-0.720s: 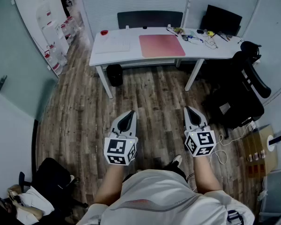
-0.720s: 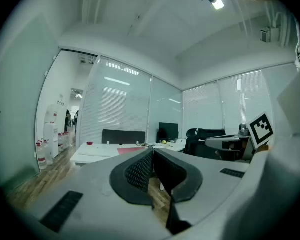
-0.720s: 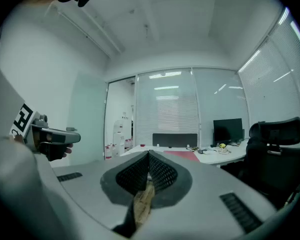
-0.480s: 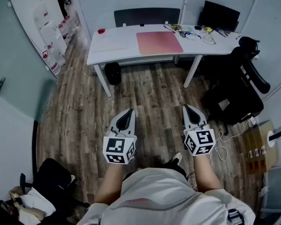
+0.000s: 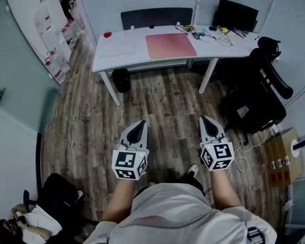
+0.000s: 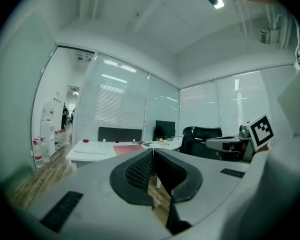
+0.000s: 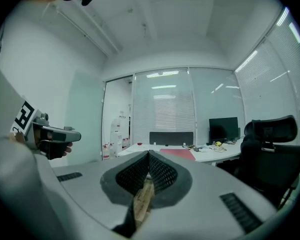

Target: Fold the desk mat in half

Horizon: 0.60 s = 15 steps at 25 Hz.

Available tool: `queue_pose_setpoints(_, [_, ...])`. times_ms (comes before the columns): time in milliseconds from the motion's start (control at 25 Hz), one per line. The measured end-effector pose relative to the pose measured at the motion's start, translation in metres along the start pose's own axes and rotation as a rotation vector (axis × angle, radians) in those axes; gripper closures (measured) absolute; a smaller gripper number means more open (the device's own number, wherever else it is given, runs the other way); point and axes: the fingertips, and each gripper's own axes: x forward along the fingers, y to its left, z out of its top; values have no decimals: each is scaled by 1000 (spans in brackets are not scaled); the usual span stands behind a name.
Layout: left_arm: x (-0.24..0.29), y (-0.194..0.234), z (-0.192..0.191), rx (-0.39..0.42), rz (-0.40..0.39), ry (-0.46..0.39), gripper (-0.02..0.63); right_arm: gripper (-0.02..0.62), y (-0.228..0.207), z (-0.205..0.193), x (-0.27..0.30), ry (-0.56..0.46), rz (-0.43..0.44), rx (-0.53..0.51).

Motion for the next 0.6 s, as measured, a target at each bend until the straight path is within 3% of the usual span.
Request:
queue_pose_setpoints(320, [24, -11, -8, -18, 23, 22, 592, 543, -39, -9, 10, 22, -9, 39])
queue_pose_setpoints(600, [78, -28, -8, -21, 85, 35, 592, 543, -96, -16, 46, 43, 45, 45])
